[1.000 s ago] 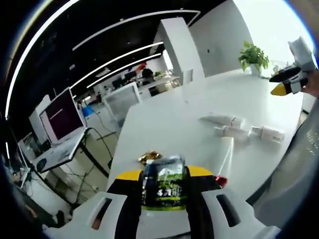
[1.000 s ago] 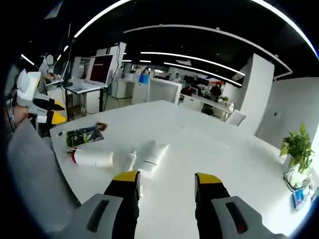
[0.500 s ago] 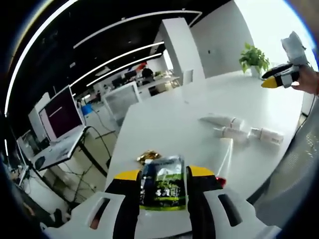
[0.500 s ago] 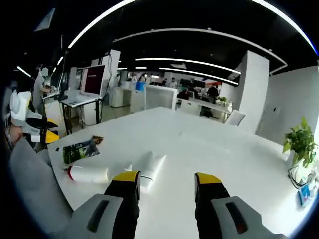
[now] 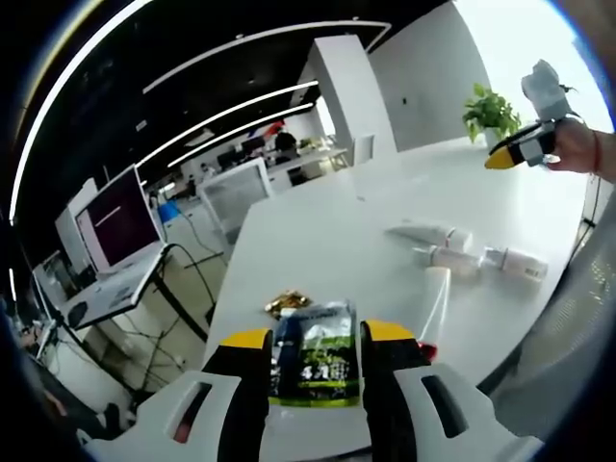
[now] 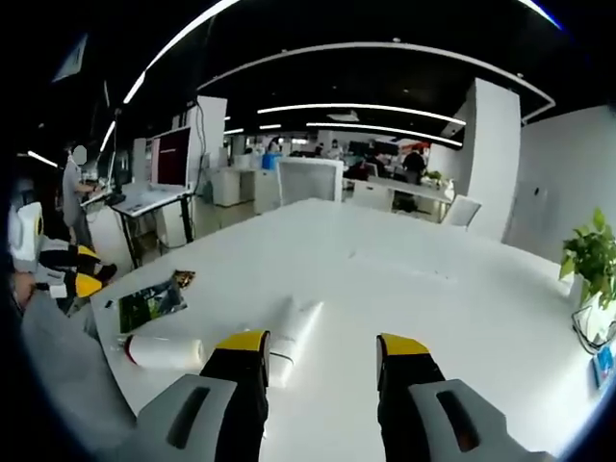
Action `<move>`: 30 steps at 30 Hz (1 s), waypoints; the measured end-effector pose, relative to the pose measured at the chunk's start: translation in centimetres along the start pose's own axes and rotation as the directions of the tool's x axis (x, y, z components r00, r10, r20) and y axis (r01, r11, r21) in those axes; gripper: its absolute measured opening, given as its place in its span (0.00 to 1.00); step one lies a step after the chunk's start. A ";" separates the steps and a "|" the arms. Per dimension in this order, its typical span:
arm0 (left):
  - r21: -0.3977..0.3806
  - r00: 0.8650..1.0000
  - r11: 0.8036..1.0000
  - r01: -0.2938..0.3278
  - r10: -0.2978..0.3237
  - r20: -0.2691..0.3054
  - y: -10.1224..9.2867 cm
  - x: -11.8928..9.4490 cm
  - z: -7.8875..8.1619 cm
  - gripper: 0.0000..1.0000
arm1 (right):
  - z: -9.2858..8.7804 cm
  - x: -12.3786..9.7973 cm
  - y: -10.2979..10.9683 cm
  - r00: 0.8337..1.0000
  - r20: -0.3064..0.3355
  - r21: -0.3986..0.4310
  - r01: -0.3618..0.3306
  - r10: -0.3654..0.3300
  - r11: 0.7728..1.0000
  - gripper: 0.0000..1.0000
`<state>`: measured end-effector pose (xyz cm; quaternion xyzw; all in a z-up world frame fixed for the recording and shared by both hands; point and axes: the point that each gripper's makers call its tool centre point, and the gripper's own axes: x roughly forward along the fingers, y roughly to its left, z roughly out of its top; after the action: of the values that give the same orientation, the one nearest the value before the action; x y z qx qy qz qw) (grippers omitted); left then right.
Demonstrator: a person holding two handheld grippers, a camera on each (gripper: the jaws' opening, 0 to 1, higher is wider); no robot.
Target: Arrange the skincare products in the storage area until every visible bottle or jar stands upright without overlapping.
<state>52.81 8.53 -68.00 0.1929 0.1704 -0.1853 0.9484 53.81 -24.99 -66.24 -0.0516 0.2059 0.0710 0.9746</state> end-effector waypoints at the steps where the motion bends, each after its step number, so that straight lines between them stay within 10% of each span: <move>1: 0.000 1.000 1.000 0.001 -0.001 0.000 0.0 0.0 0.0 0.38 | 0.0 0.2 0.0 1.000 0.000 0.008 -0.006 0.006 1.000 0.41; 30: -0.088 1.000 0.996 0.020 -0.019 0.013 0.1 0.0 0.2 0.44 | -0.4 7.4 1.3 0.986 -0.111 0.063 -0.121 0.128 0.991 0.46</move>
<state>52.90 8.58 -67.82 0.1483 0.1746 -0.1881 0.9551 60.11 -22.86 -69.68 -0.0150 0.2664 0.1229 0.9559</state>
